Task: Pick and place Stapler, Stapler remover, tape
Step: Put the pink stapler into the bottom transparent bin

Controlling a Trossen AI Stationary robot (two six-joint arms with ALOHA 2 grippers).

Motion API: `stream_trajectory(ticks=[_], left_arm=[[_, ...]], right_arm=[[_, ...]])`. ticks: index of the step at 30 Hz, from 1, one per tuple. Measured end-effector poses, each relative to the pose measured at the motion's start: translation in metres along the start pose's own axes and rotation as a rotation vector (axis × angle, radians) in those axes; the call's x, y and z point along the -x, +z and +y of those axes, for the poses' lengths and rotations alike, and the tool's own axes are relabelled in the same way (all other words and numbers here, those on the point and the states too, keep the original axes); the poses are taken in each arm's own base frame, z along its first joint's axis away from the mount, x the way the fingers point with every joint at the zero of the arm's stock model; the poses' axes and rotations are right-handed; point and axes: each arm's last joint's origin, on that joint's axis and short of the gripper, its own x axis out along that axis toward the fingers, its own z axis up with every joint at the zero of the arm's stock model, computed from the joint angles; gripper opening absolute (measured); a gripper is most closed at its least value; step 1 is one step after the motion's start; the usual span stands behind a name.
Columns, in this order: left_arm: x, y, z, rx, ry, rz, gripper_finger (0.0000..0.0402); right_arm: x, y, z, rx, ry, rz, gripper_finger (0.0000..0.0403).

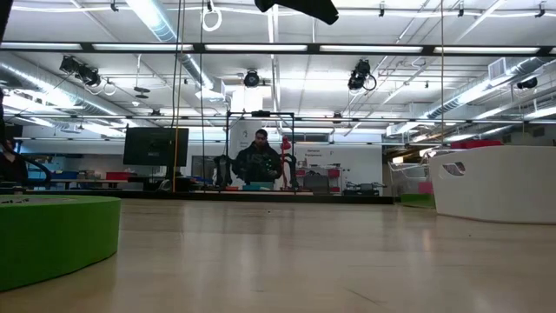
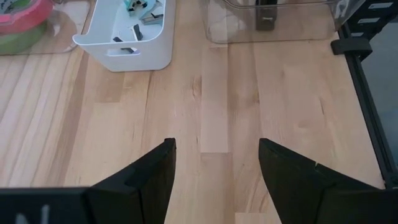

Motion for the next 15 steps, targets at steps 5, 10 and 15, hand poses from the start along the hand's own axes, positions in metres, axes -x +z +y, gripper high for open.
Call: stream_trajectory(ticks=[5, 10, 15], left_arm=[[0.0, 0.0, 0.0, 0.0, 0.0, 0.0, 0.0232], [0.0, 0.0, 0.0, 0.0, 0.0, 0.0, 0.0232], [0.0, 0.0, 0.0, -0.001, 0.0, 0.0, 0.0232]], right_arm=[[0.0, 0.002, -0.008, 0.041, -0.076, -0.029, 0.0283], [0.002, 0.007, -0.011, 0.006, -0.111, -0.134, 0.0267], [0.003, 0.011, -0.005, 0.065, -0.045, -0.172, 0.0258]])
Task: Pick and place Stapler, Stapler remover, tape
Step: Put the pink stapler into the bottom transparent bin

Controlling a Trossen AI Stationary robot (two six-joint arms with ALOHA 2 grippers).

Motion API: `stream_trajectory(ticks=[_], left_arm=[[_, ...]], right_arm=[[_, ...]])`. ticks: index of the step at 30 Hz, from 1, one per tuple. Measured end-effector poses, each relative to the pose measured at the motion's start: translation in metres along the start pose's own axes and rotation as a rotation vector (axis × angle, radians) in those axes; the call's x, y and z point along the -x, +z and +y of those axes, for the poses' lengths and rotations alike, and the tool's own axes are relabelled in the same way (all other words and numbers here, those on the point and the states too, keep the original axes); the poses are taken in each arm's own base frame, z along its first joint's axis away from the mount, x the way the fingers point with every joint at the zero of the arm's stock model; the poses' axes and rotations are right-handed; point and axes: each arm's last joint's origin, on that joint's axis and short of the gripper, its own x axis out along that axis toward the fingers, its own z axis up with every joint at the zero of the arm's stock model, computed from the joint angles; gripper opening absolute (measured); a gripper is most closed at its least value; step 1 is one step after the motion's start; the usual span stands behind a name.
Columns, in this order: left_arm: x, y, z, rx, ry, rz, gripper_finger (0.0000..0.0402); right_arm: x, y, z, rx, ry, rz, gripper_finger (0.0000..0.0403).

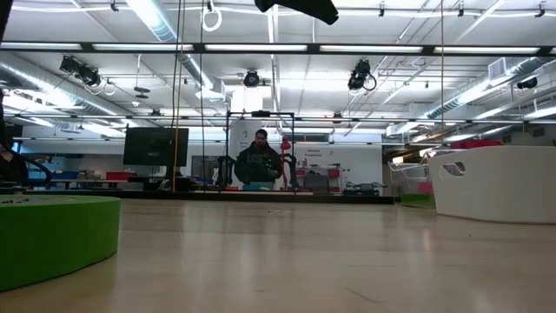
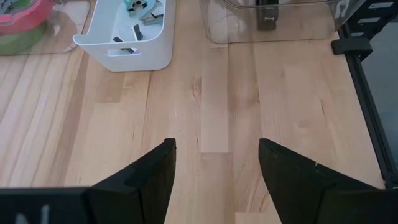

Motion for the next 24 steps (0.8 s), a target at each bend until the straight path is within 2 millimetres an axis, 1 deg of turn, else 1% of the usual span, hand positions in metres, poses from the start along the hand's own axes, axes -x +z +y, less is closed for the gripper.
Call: stream_trajectory(ticks=[2, 6, 10, 15, 17, 22, 24], left_arm=[[0.0, 0.0, 0.0, 0.0, 0.0, 0.0, 0.0232], [0.0, 0.0, 0.0, 0.001, 0.0, 0.0, 0.0232], [0.0, 0.0, 0.0, 0.001, 0.001, 0.0, 0.0231], [0.0, 0.0, 0.0, 0.002, 0.001, 0.0, 0.0231], [0.0, 0.0, 0.0, 0.002, 0.001, 0.0, 0.0231], [0.0, 0.0, 0.0, 0.002, 0.001, 0.0, 0.0231], [0.0, 0.0, 0.0, 0.002, 0.001, 0.0, 0.0231]], right_arm=[[0.0, 0.001, -0.001, 0.034, -0.008, -0.001, 0.0254], [0.001, 0.002, 0.0, 0.031, 0.004, -0.004, 0.0246], [0.002, 0.006, 0.009, 0.087, 0.096, -0.039, 0.0236], [0.004, 0.014, 0.012, 0.099, 0.144, -0.06, 0.022], [0.004, 0.014, 0.007, 0.099, 0.102, -0.028, 0.0212], [0.006, 0.012, -0.016, 0.027, -0.126, 0.014, 0.0184], [0.007, 0.011, -0.023, -0.025, -0.19, 0.028, 0.0173]])
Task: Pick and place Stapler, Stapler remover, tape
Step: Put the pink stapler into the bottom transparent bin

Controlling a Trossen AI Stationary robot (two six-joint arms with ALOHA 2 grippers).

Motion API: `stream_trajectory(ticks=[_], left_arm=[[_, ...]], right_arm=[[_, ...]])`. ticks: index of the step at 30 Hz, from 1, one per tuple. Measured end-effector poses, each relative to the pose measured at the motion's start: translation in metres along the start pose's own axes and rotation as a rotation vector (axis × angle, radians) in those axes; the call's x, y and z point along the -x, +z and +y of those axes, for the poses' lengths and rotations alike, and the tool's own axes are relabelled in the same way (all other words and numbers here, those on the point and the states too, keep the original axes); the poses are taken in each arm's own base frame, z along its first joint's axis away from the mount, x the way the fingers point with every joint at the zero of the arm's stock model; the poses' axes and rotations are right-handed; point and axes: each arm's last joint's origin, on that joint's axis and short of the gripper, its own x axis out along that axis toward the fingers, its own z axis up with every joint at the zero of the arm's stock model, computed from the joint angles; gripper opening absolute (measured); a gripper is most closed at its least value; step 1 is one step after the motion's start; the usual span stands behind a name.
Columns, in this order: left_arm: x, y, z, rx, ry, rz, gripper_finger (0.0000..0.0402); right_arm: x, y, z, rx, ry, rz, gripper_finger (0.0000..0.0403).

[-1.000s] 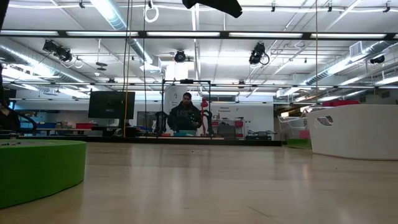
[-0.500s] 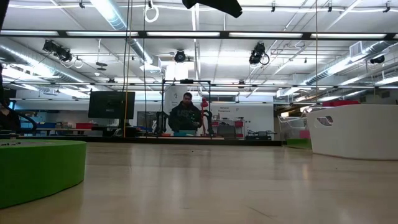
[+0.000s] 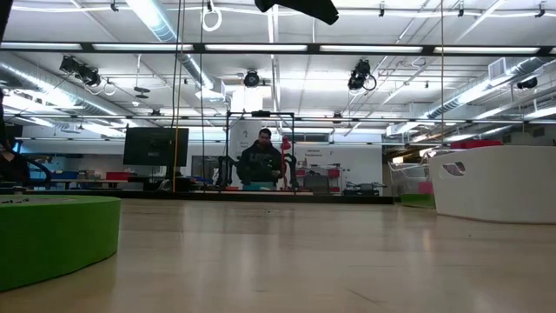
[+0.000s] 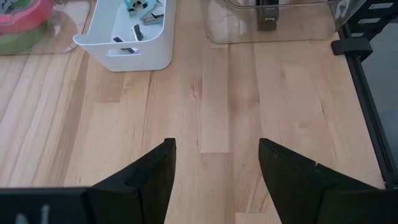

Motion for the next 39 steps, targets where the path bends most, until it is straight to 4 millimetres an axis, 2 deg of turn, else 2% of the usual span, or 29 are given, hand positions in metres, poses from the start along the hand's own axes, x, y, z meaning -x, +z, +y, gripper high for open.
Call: stream_trajectory(ticks=[5, 14, 24, 32, 39], left_arm=[[0.0, -0.001, 0.0, -0.003, 0.002, 0.007, 0.0231], [0.0, -0.001, 0.0, 0.017, 0.002, 0.009, 0.0231], [0.0, -0.001, 0.001, 0.005, 0.004, 0.008, 0.0231], [-0.001, 0.0, 0.004, 0.007, 0.011, 0.011, 0.0231], [-0.001, 0.0, 0.004, 0.019, 0.01, 0.011, 0.0231]], right_arm=[[-0.002, -0.012, 0.009, -0.03, 0.077, 0.085, 0.0152], [0.0, -0.024, 0.034, 0.048, 0.317, 0.047, 0.0135], [-0.003, -0.023, 0.019, 0.043, 0.163, 0.015, 0.0108], [0.002, -0.022, 0.038, 0.092, 0.366, -0.037, 0.009], [-0.002, -0.024, 0.027, 0.011, 0.244, 0.002, 0.0066]])
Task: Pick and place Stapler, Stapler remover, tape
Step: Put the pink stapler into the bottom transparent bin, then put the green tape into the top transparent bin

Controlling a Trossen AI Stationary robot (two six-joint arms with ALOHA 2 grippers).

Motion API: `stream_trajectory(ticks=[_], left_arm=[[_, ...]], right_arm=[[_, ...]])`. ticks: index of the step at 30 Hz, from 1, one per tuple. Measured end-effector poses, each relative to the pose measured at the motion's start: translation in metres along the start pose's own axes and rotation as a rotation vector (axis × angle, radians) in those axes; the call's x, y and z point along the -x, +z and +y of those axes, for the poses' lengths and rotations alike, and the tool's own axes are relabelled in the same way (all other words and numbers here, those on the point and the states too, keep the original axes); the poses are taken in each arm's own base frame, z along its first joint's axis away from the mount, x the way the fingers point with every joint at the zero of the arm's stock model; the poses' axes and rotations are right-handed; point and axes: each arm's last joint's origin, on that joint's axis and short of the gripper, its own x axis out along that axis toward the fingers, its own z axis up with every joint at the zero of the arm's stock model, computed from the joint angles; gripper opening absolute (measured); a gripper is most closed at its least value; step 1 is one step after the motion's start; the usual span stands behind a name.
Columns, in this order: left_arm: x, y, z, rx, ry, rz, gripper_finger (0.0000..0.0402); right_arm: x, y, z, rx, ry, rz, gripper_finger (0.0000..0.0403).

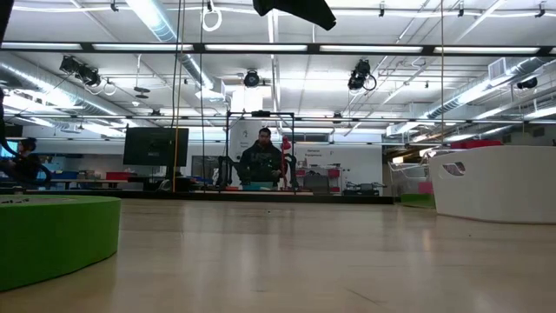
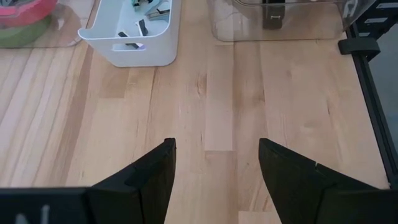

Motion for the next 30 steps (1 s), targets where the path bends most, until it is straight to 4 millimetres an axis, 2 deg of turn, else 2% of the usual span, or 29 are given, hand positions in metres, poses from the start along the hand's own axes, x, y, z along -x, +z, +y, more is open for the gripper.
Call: stream_trajectory(ticks=[5, 14, 20, 25, 30], left_arm=[[0.0, 0.0, 0.0, 0.002, 0.0, 0.001, 0.0231], [0.0, -0.001, 0.0, 0.006, 0.003, 0.012, 0.0231], [0.0, -0.001, 0.0, 0.006, 0.003, 0.012, 0.0231], [0.0, -0.001, 0.001, 0.005, 0.004, 0.013, 0.0231], [-0.001, -0.001, 0.004, 0.011, 0.011, 0.017, 0.0231]], right_arm=[[-0.002, -0.001, 0.005, -0.042, 0.033, -0.02, 0.0045], [-0.025, -0.004, 0.021, 0.094, 0.03, -0.02, 0.0023], [-0.023, -0.001, 0.026, 0.185, 0.084, -0.122, 0.0022], [-0.023, -0.001, 0.021, 0.191, 0.039, -0.112, 0.0022], [-0.011, 0.007, -0.001, 0.142, -0.116, -0.187, 0.0022]])
